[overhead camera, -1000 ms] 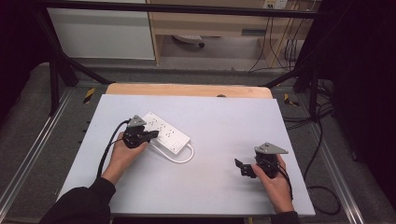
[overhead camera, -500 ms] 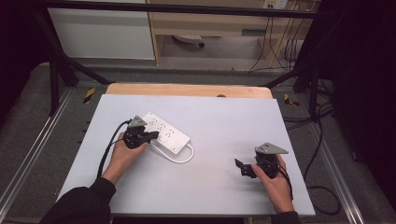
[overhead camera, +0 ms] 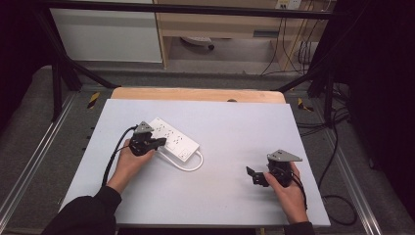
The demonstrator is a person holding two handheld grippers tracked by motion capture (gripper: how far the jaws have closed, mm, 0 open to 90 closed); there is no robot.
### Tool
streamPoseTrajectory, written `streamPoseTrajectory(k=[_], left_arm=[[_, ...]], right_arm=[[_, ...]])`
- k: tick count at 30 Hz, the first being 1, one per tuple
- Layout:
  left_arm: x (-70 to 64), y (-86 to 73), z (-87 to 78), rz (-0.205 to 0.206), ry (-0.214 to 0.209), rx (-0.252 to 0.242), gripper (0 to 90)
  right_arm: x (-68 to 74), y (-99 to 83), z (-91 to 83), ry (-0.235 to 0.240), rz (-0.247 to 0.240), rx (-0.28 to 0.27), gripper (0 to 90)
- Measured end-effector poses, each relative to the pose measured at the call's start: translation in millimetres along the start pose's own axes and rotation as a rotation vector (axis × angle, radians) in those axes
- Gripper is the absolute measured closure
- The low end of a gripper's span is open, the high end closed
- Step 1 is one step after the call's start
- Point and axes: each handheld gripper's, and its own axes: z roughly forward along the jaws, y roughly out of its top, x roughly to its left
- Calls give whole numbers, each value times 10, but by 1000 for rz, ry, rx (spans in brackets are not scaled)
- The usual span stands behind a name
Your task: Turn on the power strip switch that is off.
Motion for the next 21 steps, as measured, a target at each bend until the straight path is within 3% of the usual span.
streamPoseTrajectory(k=[13, 21], left_arm=[[34, -4, -3, -2, 28, -11, 900], [36, -16, 7, -1, 23, -10, 900]], right_arm=[[2, -2, 3, -3, -3, 1, 39], [3, -2, 2, -1, -1, 1, 39]])
